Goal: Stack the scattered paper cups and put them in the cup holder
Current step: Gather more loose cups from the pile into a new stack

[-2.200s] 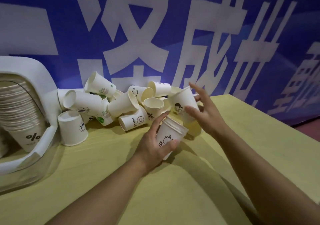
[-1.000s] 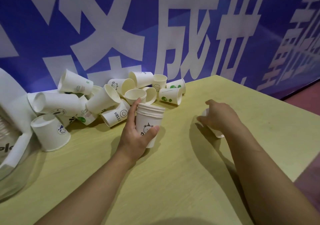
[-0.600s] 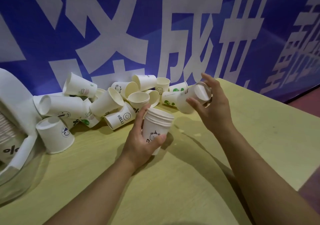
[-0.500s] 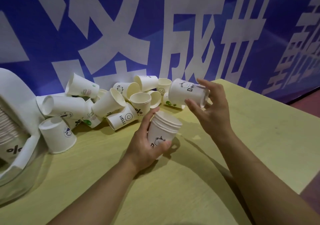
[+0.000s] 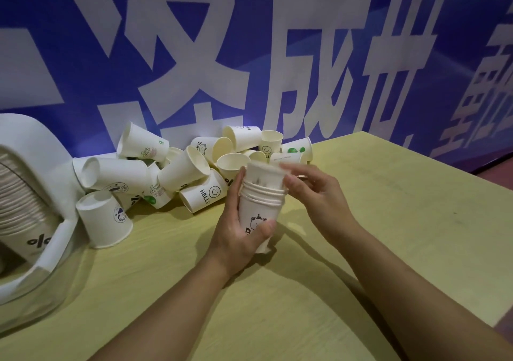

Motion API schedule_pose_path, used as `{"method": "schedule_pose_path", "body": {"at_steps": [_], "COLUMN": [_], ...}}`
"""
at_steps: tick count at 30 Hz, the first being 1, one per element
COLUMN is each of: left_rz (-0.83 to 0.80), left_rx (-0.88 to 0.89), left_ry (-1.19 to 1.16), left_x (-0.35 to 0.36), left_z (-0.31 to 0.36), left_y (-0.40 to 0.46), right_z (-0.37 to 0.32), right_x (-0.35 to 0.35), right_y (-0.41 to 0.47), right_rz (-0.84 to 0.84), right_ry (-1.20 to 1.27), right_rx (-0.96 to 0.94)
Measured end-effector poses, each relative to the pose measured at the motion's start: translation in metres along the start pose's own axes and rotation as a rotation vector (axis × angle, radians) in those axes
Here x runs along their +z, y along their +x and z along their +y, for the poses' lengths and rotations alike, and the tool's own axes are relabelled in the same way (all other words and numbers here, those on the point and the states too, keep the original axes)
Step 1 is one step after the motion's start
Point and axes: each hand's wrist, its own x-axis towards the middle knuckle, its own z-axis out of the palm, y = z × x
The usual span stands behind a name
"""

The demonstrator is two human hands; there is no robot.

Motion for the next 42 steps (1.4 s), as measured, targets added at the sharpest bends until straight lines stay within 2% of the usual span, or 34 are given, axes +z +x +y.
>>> {"method": "schedule_pose_path", "body": {"at_steps": [4,6,9,11,13,20,22,26,28,29,33,35,39,42], "left_rz": [0.111,0.134,0.206,0.250,0.266,0.234,0.225,0.203,0.200,0.198,0.151,0.098,-0.057,-0.114], "left_rx": [-0.016,-0.044,-0.055,-0.056,-0.068,-0.081,-0.077,-0.065,-0.058,-0.052,-0.033,-0.035,-0.025,-0.017], "left_ry": [-0.041,-0.077,-0.127,-0.147,-0.164,-0.209,-0.224,-0.214,-0.197,-0.186,-0.130,-0.104,0.001,0.065], "left_x": [-0.004,-0.004,-0.006,-0.008,-0.009,-0.008,-0.007,-0.007,-0.007,-0.006,-0.005,-0.004,-0.001,0.001], "left_z": [-0.004,-0.003,-0.007,-0.011,-0.013,-0.014,-0.014,-0.012,-0.011,-0.010,-0.006,-0.003,-0.002,-0.003], "left_y": [0.003,0.004,0.008,0.012,0.014,0.015,0.014,0.013,0.012,0.011,0.007,0.003,-0.002,-0.001], "right_z": [0.012,0.017,0.022,0.024,0.028,0.051,0.049,0.039,0.031,0.025,0.010,0.010,0.003,-0.006], "right_x": [0.003,0.000,-0.008,-0.011,-0.011,-0.016,-0.018,-0.022,-0.025,-0.027,-0.026,-0.022,-0.011,0.001], "right_y": [0.000,0.008,0.042,0.074,0.102,0.160,0.162,0.142,0.124,0.114,0.068,0.044,0.025,0.016], "right_rz": [-0.106,-0.044,0.052,-0.017,-0.114,-0.362,-0.422,-0.575,-0.536,-0.456,-0.018,0.137,0.269,0.240], "right_ry": [-0.185,-0.295,-0.720,-0.992,-1.155,-1.243,-1.214,-1.318,-1.282,-1.213,-0.664,-0.423,-0.084,0.065], "right_rx": [-0.015,-0.033,-0.046,-0.012,0.032,0.234,0.290,0.352,0.332,0.299,0.100,0.002,-0.014,-0.031]}}
